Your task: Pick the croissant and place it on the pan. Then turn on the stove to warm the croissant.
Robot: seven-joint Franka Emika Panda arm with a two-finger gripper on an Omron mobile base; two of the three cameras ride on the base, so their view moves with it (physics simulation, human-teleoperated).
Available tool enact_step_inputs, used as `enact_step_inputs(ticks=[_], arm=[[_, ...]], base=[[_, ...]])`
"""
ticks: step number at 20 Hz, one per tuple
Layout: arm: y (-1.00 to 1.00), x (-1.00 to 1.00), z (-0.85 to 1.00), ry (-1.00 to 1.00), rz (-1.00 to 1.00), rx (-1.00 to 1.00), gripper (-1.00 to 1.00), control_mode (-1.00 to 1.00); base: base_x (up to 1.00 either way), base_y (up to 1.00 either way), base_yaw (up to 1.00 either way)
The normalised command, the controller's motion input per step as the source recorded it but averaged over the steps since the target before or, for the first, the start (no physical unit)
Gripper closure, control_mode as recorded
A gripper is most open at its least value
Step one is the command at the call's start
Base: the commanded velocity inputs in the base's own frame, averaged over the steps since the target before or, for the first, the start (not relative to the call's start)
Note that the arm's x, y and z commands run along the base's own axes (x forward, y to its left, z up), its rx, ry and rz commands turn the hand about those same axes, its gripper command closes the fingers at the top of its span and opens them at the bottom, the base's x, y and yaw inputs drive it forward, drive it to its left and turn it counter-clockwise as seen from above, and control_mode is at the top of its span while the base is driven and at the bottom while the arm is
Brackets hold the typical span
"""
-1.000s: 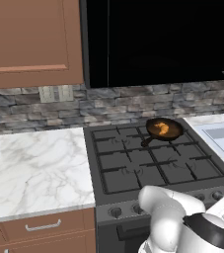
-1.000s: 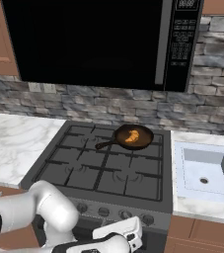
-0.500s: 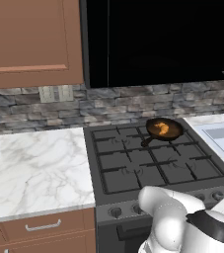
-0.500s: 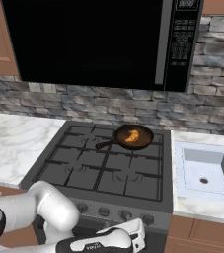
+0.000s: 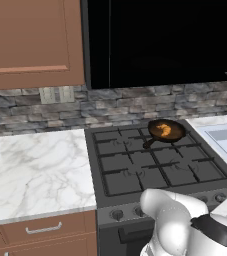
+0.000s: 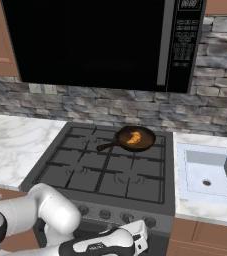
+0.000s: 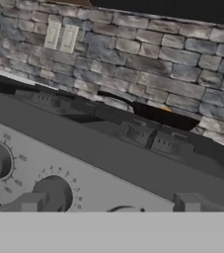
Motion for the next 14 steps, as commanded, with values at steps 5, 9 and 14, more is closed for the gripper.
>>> enact_step_inputs(ticks=[5,9,14], arm=[[0.0,0.0,-0.01,0.0,0.0,0.02,-1.0,-1.0],[0.0,0.0,-0.11,0.0,0.0,0.0,-1.0,-1.0],[0.0,0.02,-0.11,0.0,0.0,0.0,-1.0,-1.0]], base=[[0.0,0.0,0.0],[0.0,0.0,0.0],[0.0,0.0,0.0]])
